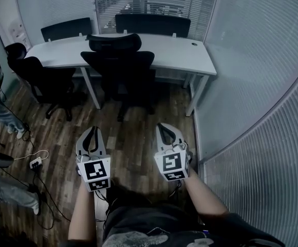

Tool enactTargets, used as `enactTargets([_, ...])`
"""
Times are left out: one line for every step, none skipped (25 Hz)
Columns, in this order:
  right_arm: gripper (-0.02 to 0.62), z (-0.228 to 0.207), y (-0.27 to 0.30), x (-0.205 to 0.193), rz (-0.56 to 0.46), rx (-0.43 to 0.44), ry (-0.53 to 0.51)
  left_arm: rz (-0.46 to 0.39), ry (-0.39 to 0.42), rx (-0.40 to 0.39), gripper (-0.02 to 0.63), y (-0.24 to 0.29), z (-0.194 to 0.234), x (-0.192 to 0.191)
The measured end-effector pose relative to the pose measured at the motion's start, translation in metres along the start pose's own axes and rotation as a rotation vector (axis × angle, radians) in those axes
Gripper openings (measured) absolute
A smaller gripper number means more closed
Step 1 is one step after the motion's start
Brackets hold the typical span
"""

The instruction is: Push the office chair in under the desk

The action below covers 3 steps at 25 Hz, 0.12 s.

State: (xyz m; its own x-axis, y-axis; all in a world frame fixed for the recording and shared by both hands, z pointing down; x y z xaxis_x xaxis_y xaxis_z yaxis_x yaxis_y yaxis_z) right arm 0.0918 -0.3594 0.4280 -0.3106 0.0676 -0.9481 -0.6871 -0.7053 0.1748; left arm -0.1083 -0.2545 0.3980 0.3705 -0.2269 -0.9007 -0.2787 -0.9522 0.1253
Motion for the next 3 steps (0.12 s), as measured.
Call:
enactTargets([0.021, 0.0026, -0.0007, -0.0001, 0.001, 0.004, -0.002, 0.001, -0.001, 0.002, 0.035, -0.002, 0.0009, -0.0007])
enactTargets([0.021, 0.0053, -0.0013, 0.0, 0.001, 0.008, -0.003, 0.003, -0.001, 0.004, 0.035, -0.004, 0.0021, -0.0016])
enactTargets([0.021, 0.008, -0.0018, 0.0, 0.001, 0.013, -0.004, 0.005, -0.002, 0.006, 0.035, -0.0059, 0.0034, -0.0025])
Point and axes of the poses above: the fingertips, and each gripper's own axes: y forward along the fingers, z to its left, x out of its top, the point moved 4 cm from there along -y, backward along the fingers, and after that the axes turned 7 degrees about y, right-handed, at the moved point
